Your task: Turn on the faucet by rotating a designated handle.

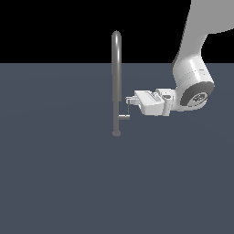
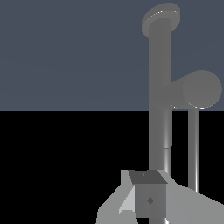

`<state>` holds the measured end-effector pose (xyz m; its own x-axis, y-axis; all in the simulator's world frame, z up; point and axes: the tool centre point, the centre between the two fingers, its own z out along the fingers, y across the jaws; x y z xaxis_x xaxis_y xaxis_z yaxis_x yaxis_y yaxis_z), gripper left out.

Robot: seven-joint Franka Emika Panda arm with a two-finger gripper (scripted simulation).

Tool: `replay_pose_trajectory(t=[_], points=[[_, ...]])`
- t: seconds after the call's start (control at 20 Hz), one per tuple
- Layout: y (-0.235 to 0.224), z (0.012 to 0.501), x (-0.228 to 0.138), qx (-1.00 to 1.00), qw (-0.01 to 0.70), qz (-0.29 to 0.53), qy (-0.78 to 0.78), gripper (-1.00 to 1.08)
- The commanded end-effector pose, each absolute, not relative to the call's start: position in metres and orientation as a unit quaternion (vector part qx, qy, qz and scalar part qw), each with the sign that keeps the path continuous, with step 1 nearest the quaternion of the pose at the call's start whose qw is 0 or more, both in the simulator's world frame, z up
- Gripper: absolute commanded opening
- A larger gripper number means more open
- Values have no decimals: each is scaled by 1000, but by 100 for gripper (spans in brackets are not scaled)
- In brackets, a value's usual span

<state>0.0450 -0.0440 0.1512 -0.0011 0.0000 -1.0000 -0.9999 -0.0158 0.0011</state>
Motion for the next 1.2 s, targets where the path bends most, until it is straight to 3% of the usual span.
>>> replay_pose_trajectory(t=[0.0, 1.15], points=[[-44, 153, 39, -504, 496, 504, 496, -100], [-45, 153, -9, -506, 498, 500, 496, -100]])
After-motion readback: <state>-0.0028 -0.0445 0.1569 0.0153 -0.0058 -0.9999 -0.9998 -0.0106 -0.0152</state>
